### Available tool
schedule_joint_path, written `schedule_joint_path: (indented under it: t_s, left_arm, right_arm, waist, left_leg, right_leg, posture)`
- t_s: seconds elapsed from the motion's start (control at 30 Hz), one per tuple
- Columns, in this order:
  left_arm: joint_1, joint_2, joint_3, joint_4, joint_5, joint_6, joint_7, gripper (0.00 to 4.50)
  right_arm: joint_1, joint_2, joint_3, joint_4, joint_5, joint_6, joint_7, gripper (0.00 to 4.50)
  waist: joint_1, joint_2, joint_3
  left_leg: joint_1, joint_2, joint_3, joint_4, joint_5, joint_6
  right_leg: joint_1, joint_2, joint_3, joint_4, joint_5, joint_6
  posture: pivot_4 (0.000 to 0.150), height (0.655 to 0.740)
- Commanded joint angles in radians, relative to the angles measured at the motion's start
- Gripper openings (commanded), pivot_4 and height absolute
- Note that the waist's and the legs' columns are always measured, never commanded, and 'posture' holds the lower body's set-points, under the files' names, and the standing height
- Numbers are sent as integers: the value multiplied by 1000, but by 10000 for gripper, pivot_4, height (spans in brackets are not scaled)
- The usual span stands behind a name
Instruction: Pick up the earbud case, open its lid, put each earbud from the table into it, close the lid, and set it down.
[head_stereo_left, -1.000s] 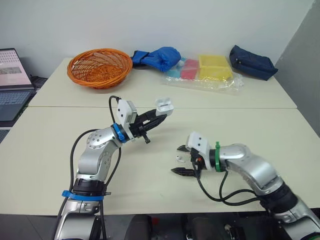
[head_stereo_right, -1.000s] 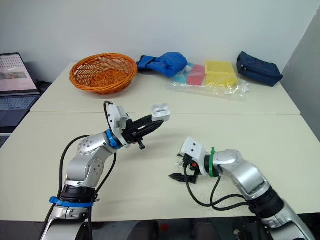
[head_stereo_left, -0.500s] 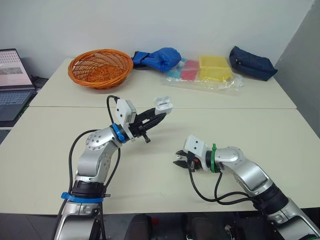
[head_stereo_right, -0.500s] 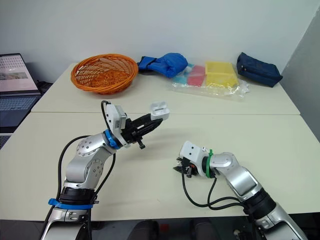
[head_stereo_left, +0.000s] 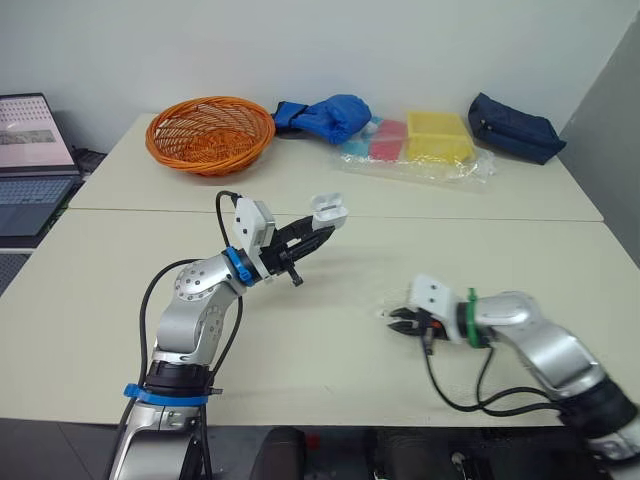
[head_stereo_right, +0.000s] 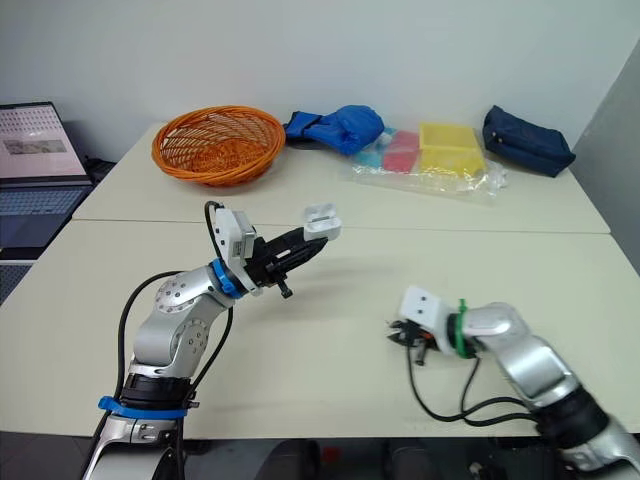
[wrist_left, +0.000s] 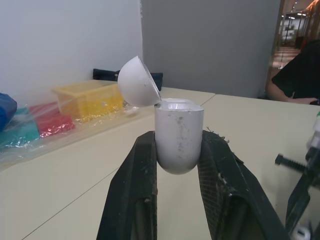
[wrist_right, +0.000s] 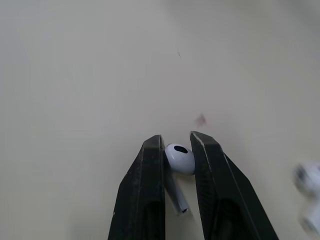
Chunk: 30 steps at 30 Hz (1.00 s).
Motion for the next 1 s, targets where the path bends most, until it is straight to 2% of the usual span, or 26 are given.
schedule_joint_path:
  t_s: [0.03,0.1,0.17,0.27,0.43,0.7,1.0]
  left_arm:
    - [3,-6,-5,-45,-8,-17,1,7436]
    - [9,-9,-7,-46,-8,-18,0,7436]
    - [12,-9,-11,-45,-6,-22,-3,7436]
    - [15,-9,-16,-44,-1,-28,-5,7436]
    - [25,-8,-20,-70,-7,-24,-6,7436]
    - [65,-23,-34,-115,-5,-25,13,7436]
    - [75,-21,-39,-132,-8,-15,28,7436]
  right_arm:
    - [78,-183,-134,-31,25,-68,134,4175]
    - [142,-311,-175,22,1,-143,209,4175]
    - [178,-378,-189,86,-27,-216,232,4175]
    - [199,-403,-200,147,-55,-298,238,4175]
    - [196,-505,-199,300,-107,-379,345,4175]
    - [92,-462,-114,441,-222,-442,355,4175]
    - [55,-392,-114,473,-227,-433,356,4175]
  waist:
    - [0,0,0]
    - [3,0,0]
    - [2,0,0]
    - [-12,0,0]
    - [-13,4,1]
    - [-13,3,1]
    - [-16,2,1]
  left_leg:
    - [0,0,0,0,0,0]
    - [0,0,1,-1,0,0]
    - [0,0,1,-1,0,0]
    - [2,1,2,-1,0,0]
    - [2,1,2,0,0,0]
    - [2,1,2,0,0,0]
    - [8,1,2,1,0,0]
  right_leg:
    - [0,0,0,0,0,0]
    - [0,0,-1,0,-1,0]
    - [0,1,-1,-1,-1,0]
    - [0,2,0,0,-1,0]
    - [0,2,0,2,-1,0]
    - [0,1,1,1,-1,0]
    - [6,1,2,1,0,0]
  posture:
    - [1500,7400]
    - [1500,7400]
    - [1500,7400]
    - [1500,7400]
    - [1500,7400]
    - [1500,7400]
    - [1500,7400]
